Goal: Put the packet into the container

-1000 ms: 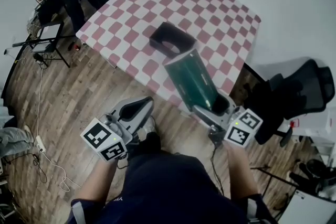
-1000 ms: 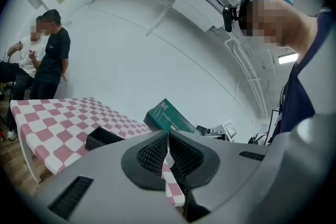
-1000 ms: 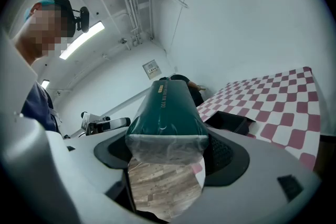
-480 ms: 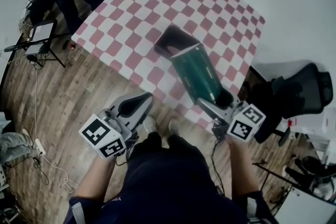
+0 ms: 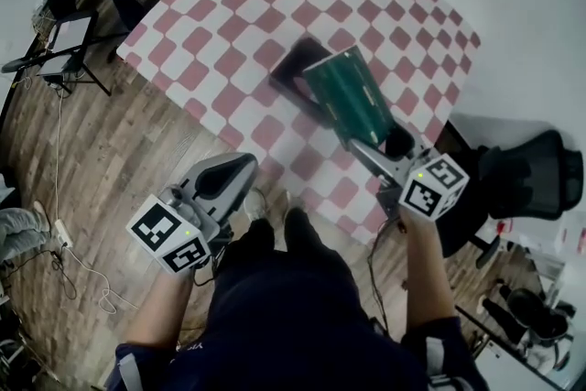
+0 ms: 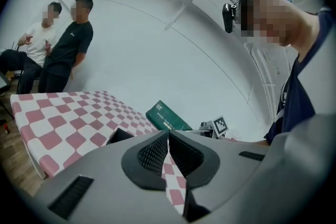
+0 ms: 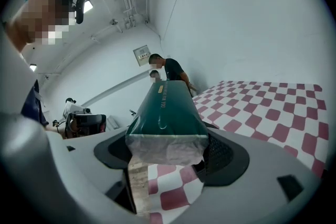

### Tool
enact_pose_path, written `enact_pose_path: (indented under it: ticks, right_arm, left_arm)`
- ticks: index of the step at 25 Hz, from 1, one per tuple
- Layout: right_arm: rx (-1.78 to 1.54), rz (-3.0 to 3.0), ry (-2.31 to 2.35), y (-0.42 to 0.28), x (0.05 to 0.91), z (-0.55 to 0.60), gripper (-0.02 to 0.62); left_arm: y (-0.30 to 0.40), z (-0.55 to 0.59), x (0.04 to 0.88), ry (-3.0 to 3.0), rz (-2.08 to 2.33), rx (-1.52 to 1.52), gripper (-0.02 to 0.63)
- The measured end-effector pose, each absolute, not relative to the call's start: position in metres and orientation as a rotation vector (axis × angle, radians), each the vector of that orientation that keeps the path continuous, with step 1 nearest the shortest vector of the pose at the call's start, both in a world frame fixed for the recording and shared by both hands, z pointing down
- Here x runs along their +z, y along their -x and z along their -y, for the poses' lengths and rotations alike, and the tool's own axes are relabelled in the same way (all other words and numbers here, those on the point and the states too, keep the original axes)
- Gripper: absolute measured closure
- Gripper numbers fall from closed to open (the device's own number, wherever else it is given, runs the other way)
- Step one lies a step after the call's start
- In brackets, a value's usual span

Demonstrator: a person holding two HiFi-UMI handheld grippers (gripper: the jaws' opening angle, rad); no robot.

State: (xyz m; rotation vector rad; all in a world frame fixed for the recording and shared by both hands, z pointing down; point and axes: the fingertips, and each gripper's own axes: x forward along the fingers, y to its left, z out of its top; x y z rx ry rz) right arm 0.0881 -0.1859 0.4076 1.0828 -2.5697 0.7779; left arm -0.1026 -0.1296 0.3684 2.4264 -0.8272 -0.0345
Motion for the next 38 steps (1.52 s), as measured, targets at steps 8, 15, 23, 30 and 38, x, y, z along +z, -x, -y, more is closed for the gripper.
enact_pose_path:
  ticks: [8, 15, 23, 30, 38]
  right_arm:
    - [0.719, 2.504, -0.932, -0.096, 0.452, 0.231, 0.199]
    - [0.620, 2.434, -0.855, -0.092, 0.486, 0.263, 0.199]
    - [0.549, 2.320, -0.800, -0.081, 0.525, 0.275, 0.199]
    - [0.520, 2.243, -0.778, -0.076, 0.556, 0.275, 0.199]
    - [0.425, 2.147, -0.760, -0.071, 0.580, 0.276, 0.199]
  left_arm:
    - [0.079, 0.159, 0.382, -2.375, 0.892, -0.023, 0.574]
    - [0.074, 0.171, 0.399, -2.327, 0.930, -0.005, 0.574]
    - [0.078, 0.175, 0.414, -2.281, 0.964, -0.003, 0.574]
    - [0.079, 0.176, 0.426, -2.253, 0.972, -0.005, 0.574]
    - [0.079, 0.172, 0.431, -2.236, 0.977, -0.008, 0.574]
